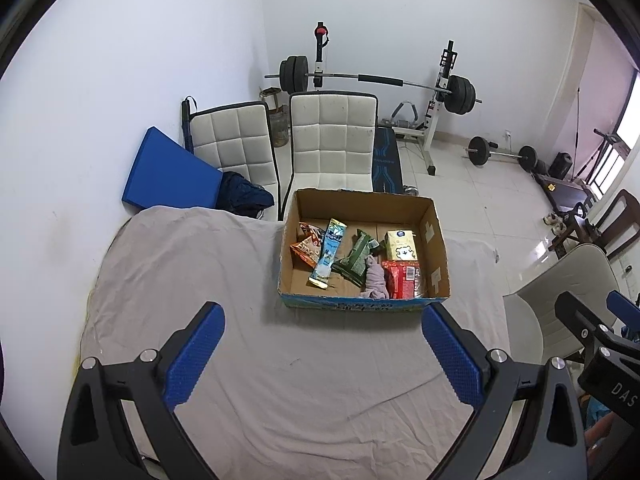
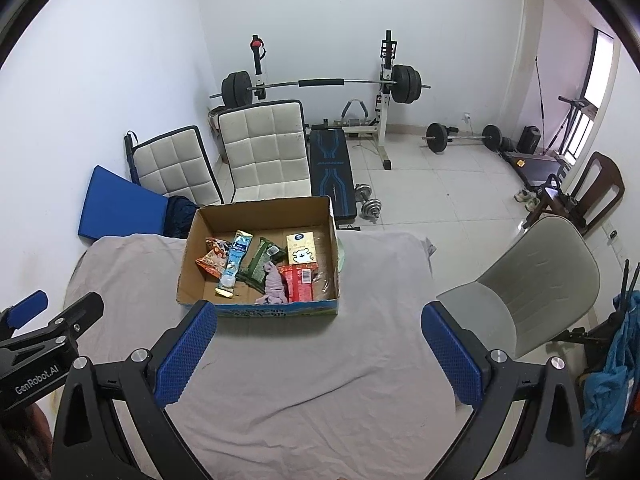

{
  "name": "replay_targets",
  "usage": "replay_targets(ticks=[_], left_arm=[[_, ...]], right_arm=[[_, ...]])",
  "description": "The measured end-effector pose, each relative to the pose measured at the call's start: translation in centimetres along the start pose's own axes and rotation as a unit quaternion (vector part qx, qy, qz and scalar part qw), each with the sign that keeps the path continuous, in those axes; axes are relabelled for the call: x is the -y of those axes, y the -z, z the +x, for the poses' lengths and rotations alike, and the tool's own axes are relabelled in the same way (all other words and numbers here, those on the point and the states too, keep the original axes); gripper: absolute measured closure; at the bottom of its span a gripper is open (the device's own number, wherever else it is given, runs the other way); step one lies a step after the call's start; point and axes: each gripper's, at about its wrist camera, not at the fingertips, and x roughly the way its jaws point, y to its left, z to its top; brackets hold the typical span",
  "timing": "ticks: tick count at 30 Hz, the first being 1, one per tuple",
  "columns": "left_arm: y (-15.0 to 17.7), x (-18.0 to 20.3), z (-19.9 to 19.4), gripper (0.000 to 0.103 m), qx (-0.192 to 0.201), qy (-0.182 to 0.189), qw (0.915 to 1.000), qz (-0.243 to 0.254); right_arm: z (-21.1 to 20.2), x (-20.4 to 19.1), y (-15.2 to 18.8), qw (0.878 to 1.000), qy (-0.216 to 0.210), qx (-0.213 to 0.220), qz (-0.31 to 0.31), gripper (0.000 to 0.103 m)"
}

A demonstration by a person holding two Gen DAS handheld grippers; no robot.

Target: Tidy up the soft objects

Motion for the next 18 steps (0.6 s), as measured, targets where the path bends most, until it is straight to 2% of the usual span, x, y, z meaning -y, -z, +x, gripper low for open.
replay_targets(ticks=[18], left_arm=[[0.2,0.4,-1.2,0.002,0.019,-0.007,0.9997,0.013]], right_arm=[[-0.9,-0.3,-0.3,1.000,0.005,0.008,-0.014,0.000]])
